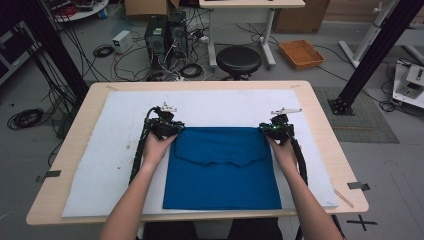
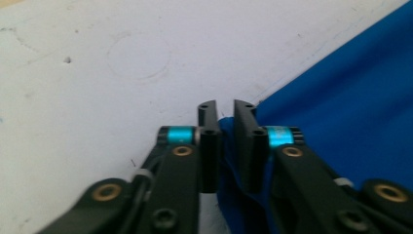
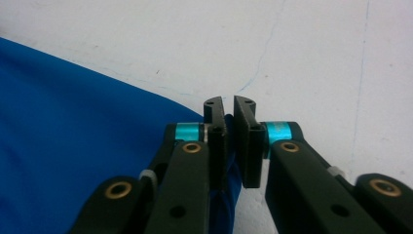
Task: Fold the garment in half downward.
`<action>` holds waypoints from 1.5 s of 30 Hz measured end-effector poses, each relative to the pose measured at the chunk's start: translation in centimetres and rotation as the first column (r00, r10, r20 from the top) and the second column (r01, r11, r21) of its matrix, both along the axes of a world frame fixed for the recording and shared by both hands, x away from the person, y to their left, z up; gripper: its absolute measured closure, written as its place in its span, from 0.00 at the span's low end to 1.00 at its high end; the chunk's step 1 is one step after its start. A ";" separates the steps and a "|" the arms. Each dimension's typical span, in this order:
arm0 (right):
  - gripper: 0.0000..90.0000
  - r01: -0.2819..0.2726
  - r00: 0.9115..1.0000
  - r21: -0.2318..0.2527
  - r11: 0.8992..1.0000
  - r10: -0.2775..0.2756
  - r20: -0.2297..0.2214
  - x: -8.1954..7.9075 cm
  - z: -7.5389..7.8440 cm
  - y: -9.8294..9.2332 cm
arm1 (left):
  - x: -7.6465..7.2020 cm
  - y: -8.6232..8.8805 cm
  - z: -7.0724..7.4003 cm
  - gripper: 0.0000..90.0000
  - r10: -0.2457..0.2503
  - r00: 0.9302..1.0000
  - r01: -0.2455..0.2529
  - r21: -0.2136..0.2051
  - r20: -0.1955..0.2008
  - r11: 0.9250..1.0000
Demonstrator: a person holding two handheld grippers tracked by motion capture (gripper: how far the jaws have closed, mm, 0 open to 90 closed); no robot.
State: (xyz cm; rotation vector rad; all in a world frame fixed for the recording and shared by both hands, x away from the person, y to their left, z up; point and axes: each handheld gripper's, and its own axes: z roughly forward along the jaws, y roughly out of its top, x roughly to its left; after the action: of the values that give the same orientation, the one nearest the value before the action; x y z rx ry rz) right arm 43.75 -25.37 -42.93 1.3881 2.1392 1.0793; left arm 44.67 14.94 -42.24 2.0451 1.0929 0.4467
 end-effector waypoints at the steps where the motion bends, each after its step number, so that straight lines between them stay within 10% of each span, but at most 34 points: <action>1: 0.86 0.003 1.000 0.001 1.000 -0.003 0.010 -0.1 0.1 0.0 | -0.3 0.1 0.2 0.76 0.012 1.000 -0.012 -0.001 0.007 1.000; 17: 0.65 -0.032 0.997 0.047 0.998 0.028 0.077 -8.1 1.4 -0.3 | -9.1 1.3 -0.6 0.53 0.072 0.996 -0.075 -0.066 -0.049 0.995; 23: 0.62 0.027 1.000 0.115 0.993 -0.027 -0.008 -8.8 -0.5 -1.3 | -9.3 0.7 -1.6 0.63 0.076 0.994 -0.079 -0.037 -0.076 0.996; 35: 0.81 -0.013 0.997 0.036 0.999 0.016 -0.074 -8.5 -1.7 -0.5 | -8.8 0.3 -1.8 0.79 0.079 0.992 -0.083 -0.034 -0.100 0.996; 45: 0.96 -0.048 0.998 0.037 0.998 0.049 -0.036 -9.0 -0.9 -0.3 | -8.7 0.3 -1.1 0.95 0.062 0.993 -0.069 -0.065 -0.101 0.996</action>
State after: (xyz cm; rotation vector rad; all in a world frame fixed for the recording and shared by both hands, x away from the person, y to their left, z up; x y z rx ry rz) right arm 34.75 -25.65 -43.83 1.3893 2.2001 1.1238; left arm 35.94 15.26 -43.35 1.9936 1.2210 0.3393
